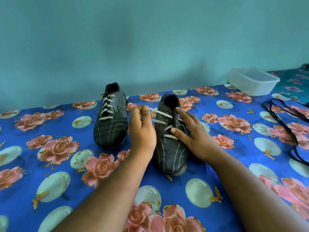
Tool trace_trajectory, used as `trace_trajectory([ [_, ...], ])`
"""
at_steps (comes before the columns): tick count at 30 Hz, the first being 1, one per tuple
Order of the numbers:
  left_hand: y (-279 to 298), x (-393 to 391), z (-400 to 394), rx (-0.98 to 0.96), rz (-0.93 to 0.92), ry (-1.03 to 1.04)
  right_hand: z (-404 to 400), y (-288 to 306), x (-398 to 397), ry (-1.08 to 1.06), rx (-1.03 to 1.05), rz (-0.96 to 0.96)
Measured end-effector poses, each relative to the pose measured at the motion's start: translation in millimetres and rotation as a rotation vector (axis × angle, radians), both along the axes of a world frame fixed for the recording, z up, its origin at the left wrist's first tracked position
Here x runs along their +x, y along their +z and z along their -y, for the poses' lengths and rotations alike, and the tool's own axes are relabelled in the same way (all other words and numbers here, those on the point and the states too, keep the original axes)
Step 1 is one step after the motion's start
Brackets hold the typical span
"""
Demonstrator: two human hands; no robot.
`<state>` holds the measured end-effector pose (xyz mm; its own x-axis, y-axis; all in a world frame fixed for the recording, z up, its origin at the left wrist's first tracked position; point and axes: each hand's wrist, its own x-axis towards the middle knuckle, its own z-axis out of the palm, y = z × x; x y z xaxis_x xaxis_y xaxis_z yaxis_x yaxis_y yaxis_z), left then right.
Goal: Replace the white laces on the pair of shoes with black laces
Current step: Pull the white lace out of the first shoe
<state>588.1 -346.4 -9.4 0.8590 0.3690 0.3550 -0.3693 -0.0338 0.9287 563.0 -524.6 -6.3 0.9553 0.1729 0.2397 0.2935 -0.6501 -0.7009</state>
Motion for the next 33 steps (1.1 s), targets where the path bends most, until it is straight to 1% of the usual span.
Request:
trace_trajectory([
  [1,1.2,-0.3,-1.0,-0.026,0.007,0.034,0.4,-0.5,0.3,0.000,0.000,-0.005],
  [2,2.7,-1.3,-1.4,0.014,0.038,0.074,0.5,-1.2,0.5,0.000,-0.002,-0.007],
  [5,4.7,-5.4,-1.4,0.225,0.167,0.119,-0.2,-1.8,0.6,-0.005,-0.008,0.005],
  [7,3.4,-3.8,-1.8,0.422,0.226,0.121,-0.1,-1.9,0.9,-0.009,-0.005,0.005],
  [9,2.7,-4.4,-0.6,0.587,0.203,0.101,0.7,-2.3,1.4,-0.006,-0.007,0.005],
  [12,1.8,-5.4,1.0,0.671,0.136,0.087,1.2,-2.2,1.6,-0.003,-0.020,0.003],
  [13,0.2,-5.2,1.0,0.675,0.123,0.089,1.0,-1.7,1.4,-0.005,-0.019,-0.001],
  [14,-1.2,-4.8,1.1,0.638,0.101,0.074,1.0,-1.3,1.4,-0.008,-0.017,-0.006],
  [15,-3.3,-3.6,0.9,0.546,0.065,0.039,0.8,-0.5,1.0,-0.011,-0.016,-0.007],
  [16,-2.3,-3.3,0.8,0.409,0.027,-0.005,0.8,0.0,1.0,-0.012,-0.017,-0.007],
  [18,0.5,-2.1,1.3,0.077,-0.017,-0.066,1.0,0.8,0.5,-0.017,-0.023,-0.012],
  [19,2.4,-1.4,0.5,-0.021,-0.008,-0.036,1.4,0.8,0.2,-0.019,-0.026,-0.013],
  [20,4.9,-1.3,-0.6,-0.050,0.018,0.010,1.8,0.6,0.1,-0.019,-0.028,-0.015],
  [21,6.2,-1.2,-2.1,-0.030,0.042,0.042,2.0,0.5,-0.1,-0.018,-0.029,-0.020],
  [22,5.2,0.1,-3.6,0.030,0.057,0.062,2.4,0.4,0.1,-0.019,-0.029,-0.026],
  [25,0.4,1.8,-8.9,0.333,0.107,0.117,2.6,0.2,0.9,-0.022,-0.029,-0.030],
  [28,3.8,-0.8,-8.4,0.527,0.191,0.073,2.4,0.0,1.3,-0.017,-0.030,-0.029],
  [30,4.9,-5.1,-4.0,0.581,0.196,0.025,2.8,-0.4,1.6,-0.016,-0.031,-0.026],
  [31,5.2,-8.2,-1.5,0.568,0.175,-0.005,3.2,-0.4,1.6,-0.012,-0.032,-0.023],
  [33,4.3,-12.4,2.6,0.443,0.098,-0.085,4.0,-0.9,2.1,-0.004,-0.038,-0.020],
])
